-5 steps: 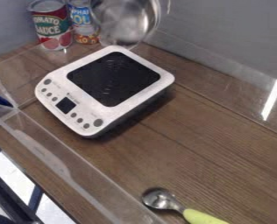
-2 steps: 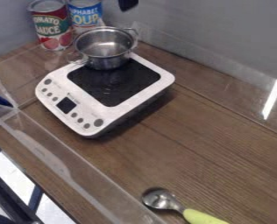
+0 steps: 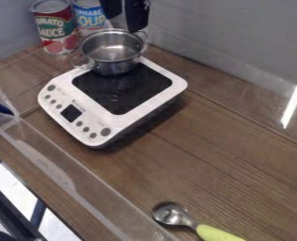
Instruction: Put silver pot on the white and black stove top
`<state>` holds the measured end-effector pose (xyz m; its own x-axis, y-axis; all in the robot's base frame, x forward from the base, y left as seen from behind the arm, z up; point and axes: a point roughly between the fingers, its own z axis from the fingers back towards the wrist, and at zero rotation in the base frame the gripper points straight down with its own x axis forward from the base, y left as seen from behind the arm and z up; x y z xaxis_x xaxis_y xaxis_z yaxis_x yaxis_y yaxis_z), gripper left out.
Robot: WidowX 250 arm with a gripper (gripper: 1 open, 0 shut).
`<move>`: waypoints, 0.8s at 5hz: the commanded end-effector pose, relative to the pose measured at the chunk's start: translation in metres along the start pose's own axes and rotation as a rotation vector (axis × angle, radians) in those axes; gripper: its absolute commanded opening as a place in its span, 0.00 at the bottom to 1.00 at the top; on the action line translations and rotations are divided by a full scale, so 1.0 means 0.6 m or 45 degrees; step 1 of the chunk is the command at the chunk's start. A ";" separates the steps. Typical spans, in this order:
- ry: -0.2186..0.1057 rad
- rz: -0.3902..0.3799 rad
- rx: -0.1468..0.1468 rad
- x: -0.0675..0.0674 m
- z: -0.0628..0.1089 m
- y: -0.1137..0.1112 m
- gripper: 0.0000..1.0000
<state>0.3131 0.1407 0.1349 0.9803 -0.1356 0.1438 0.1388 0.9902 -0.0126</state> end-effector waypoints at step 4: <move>0.041 -0.106 0.058 0.018 -0.037 0.049 1.00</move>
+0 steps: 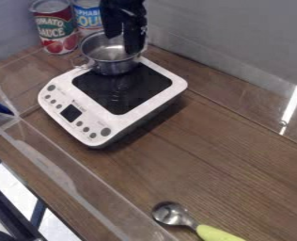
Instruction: Put silver pot on the white and black stove top
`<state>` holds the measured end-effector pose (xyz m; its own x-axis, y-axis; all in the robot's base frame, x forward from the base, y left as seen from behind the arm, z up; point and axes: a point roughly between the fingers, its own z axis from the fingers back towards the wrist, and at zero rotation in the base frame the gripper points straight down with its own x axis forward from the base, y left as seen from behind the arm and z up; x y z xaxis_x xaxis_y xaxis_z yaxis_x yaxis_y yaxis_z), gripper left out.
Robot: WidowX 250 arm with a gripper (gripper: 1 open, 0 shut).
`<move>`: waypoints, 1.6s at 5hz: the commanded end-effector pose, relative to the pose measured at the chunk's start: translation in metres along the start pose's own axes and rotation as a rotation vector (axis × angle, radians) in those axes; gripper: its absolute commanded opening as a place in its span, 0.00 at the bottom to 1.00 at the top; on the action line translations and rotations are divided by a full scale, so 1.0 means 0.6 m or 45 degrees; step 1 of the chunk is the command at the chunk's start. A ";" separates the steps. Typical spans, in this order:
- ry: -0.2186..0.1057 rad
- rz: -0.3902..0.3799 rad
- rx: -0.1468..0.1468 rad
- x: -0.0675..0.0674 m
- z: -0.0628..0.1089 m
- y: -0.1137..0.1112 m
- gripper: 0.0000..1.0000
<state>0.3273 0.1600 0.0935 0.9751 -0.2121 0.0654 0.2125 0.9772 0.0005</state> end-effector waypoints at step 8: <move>-0.095 -0.179 -0.030 0.071 -0.039 -0.048 1.00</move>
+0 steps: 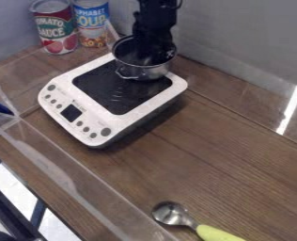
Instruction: Put silver pot on the white and black stove top
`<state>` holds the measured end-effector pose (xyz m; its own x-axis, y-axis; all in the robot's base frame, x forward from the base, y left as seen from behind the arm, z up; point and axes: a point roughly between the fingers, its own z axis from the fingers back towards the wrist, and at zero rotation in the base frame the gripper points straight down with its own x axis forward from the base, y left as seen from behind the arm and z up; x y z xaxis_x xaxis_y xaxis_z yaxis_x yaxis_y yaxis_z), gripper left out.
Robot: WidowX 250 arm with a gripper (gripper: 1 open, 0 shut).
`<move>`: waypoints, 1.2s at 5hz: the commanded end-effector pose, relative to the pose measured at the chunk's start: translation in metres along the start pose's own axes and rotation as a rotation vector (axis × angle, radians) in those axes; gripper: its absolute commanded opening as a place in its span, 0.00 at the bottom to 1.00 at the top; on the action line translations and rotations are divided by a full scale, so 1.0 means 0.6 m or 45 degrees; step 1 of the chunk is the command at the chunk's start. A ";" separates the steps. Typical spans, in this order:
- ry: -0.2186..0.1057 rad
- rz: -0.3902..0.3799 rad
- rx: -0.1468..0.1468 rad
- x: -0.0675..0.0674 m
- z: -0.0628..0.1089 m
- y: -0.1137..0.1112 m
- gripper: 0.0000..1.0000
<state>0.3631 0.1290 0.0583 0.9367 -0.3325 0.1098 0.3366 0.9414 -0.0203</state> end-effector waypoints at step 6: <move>-0.074 -0.017 -0.064 0.044 0.090 -0.010 1.00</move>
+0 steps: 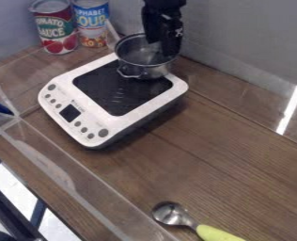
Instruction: Put silver pot on the white and black stove top
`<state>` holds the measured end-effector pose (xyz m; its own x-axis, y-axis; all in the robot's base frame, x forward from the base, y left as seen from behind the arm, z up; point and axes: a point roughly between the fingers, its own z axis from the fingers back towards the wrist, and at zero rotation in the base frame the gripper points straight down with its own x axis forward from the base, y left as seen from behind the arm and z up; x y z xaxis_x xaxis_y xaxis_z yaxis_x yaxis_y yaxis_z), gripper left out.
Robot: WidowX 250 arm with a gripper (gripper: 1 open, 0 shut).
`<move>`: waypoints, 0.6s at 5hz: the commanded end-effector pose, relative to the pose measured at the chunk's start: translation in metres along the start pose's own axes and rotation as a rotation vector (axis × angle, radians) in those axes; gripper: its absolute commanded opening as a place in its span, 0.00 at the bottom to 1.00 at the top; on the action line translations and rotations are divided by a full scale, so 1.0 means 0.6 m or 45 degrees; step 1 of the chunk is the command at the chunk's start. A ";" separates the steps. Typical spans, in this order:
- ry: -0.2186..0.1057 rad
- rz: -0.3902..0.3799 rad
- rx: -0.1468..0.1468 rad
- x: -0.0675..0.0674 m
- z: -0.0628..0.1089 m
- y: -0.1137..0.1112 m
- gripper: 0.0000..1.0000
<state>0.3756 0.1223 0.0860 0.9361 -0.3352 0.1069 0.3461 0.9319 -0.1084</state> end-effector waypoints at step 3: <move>-0.078 0.238 0.011 -0.005 0.082 -0.019 1.00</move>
<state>0.3653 0.1150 0.0995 0.9831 -0.1726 0.0609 0.1804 0.9699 -0.1637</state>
